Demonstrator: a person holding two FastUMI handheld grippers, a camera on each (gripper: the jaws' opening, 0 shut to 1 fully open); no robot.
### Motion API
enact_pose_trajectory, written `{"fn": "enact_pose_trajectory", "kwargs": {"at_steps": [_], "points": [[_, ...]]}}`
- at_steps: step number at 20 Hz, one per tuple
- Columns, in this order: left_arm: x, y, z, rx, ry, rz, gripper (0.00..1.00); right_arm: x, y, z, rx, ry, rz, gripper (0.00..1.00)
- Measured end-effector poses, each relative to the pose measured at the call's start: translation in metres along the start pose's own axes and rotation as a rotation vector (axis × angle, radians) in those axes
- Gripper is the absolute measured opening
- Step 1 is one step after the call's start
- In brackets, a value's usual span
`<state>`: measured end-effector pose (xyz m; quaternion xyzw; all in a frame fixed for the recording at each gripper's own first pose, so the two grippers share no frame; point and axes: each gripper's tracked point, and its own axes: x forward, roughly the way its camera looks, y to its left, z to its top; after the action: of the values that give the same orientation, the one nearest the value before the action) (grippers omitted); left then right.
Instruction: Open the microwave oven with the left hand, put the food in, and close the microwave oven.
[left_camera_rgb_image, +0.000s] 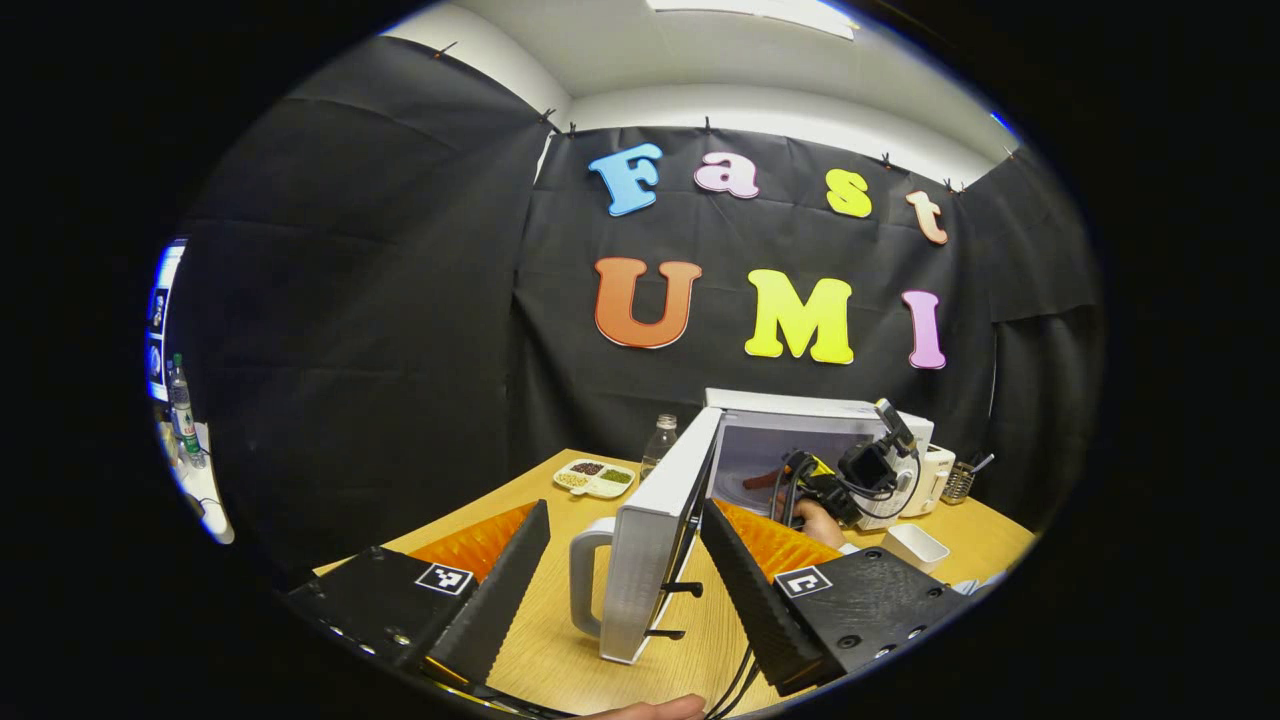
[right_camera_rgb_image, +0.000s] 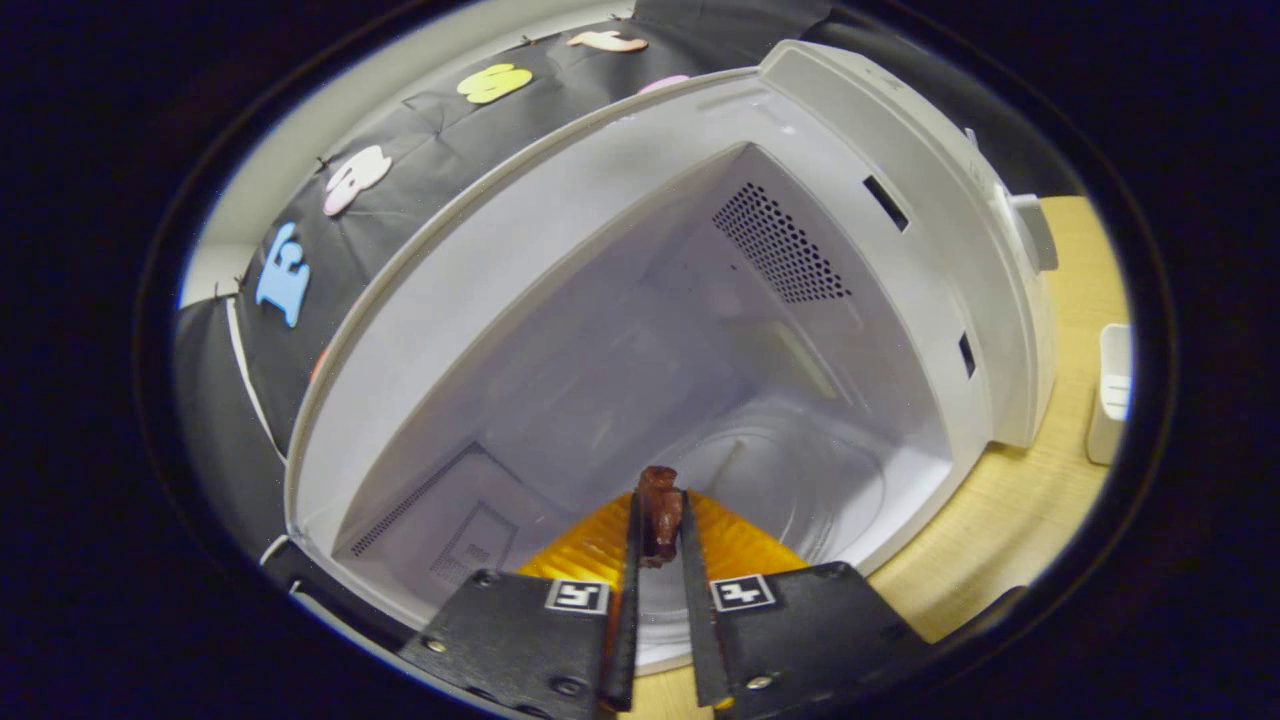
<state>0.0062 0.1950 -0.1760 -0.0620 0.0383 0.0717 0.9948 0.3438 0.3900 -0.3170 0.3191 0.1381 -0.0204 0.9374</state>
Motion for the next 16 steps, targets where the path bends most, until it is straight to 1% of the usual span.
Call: {"fn": "enact_pose_trajectory", "kwargs": {"at_steps": [1, 3, 4, 5, 6, 9, 11, 12, 15, 16], "points": [[0.001, 0.000, 0.000, 0.002, 0.000, 0.000, 0.94, -0.002, -0.005, -0.003, -0.046, -0.007, -0.040, 0.37], [-0.001, -0.001, 0.000, 0.001, -0.001, 0.000, 0.94, -0.004, -0.003, 0.001, -0.172, -0.026, -0.047, 0.89], [-0.001, -0.003, 0.000, 0.000, 0.003, -0.001, 0.94, -0.008, 0.006, 0.001, -0.202, -0.029, -0.014, 0.89], [-0.002, -0.003, 0.000, 0.000, 0.002, -0.002, 0.94, -0.010, 0.010, 0.002, -0.219, -0.029, 0.001, 0.89], [-0.004, -0.004, 0.002, 0.001, -0.002, -0.004, 0.94, -0.013, 0.009, 0.005, -0.225, -0.034, -0.002, 1.00], [-0.010, -0.005, 0.007, 0.011, -0.015, -0.001, 0.94, -0.024, 0.007, 0.013, -0.231, -0.029, 0.007, 1.00], [-0.012, -0.004, 0.006, 0.020, -0.011, 0.001, 0.93, -0.035, 0.008, 0.016, -0.255, -0.011, 0.031, 1.00], [-0.013, -0.001, 0.005, 0.018, -0.007, -0.001, 0.93, -0.043, 0.008, 0.019, -0.268, -0.004, 0.047, 1.00], [-0.015, 0.004, 0.002, -0.013, 0.017, -0.028, 0.94, -0.072, 0.012, 0.028, -0.337, 0.025, 0.136, 1.00], [-0.017, 0.008, 0.003, -0.008, 0.012, -0.031, 0.94, -0.084, 0.009, 0.034, -0.354, 0.030, 0.149, 1.00]]}}
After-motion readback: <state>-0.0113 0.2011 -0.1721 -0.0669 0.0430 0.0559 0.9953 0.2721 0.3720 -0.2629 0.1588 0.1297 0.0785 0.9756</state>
